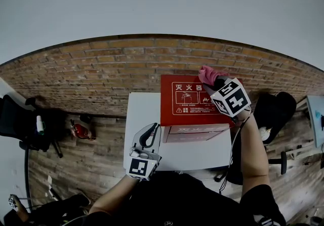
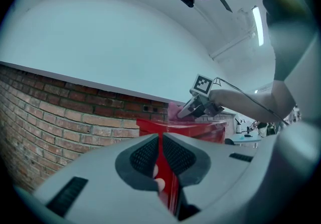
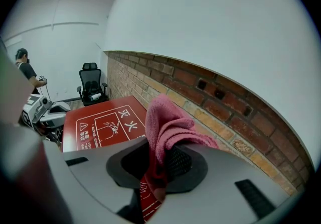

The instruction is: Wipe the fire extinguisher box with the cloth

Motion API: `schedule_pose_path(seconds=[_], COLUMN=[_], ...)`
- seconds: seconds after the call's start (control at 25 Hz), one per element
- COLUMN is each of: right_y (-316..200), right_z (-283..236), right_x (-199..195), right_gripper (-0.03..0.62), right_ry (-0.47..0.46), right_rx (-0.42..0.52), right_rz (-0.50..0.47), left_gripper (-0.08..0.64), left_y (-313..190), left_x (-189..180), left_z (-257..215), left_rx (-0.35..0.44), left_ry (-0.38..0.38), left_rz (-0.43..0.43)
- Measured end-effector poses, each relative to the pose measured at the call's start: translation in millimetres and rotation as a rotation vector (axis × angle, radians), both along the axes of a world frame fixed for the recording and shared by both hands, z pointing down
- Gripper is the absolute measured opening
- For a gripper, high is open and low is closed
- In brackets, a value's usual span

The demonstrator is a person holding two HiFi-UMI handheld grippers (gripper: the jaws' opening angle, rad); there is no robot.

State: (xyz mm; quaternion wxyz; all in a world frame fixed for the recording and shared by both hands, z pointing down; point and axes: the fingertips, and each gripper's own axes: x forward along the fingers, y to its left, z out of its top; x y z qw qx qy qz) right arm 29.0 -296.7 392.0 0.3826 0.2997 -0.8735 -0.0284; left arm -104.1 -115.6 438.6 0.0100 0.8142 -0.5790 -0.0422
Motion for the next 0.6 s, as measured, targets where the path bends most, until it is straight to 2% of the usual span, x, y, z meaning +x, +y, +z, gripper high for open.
schedule_pose_path(seconds=[0.6], right_y=[19], right_z=[1], right_x=[-57], right_gripper=[0.074], right_ry=[0.018], right_rx=[0.001], right_rz=[-0.129], left_gripper=[0.051], left_y=[0], left_x=[1], left_z=[0], left_rx=[0.002], left_ry=[-0.001], left_rz=[0.004])
